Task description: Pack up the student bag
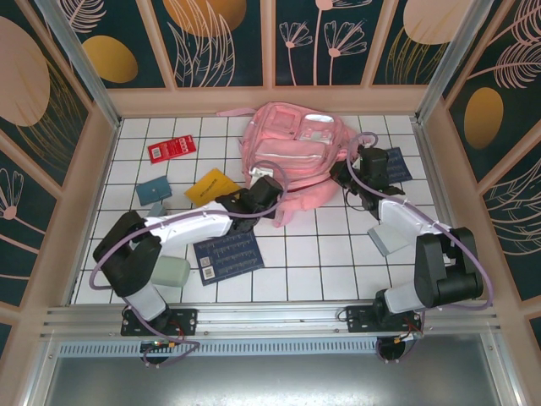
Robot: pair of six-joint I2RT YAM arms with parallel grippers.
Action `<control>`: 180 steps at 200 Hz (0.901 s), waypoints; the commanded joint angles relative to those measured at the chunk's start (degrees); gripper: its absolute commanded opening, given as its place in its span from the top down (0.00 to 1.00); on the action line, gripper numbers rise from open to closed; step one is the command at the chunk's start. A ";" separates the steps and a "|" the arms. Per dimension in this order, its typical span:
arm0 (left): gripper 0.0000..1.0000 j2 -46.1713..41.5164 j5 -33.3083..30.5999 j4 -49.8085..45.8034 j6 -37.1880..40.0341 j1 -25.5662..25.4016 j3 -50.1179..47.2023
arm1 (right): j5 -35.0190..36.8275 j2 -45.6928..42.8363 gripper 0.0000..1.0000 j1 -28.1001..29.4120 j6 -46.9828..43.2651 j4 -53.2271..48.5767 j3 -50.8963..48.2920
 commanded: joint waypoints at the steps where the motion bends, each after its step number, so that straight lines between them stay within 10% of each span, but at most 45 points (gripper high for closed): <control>1: 1.00 -4.14 -3.63 -2.83 2.80 2.91 -2.04 | 3.93 -0.99 1.00 -3.25 -1.88 2.98 2.31; 106: 1.00 -15.66 16.19 7.49 6.04 2.50 -10.34 | 2.73 11.29 1.00 -6.20 -4.16 1.05 15.99; 135: 1.00 -14.46 19.19 12.13 4.02 0.23 -10.86 | 2.31 8.74 0.52 -5.32 -2.46 0.17 13.99; 180: 1.00 -9.47 19.10 14.73 4.20 0.06 -9.31 | 5.26 -0.64 0.44 -1.54 -2.58 -1.08 3.98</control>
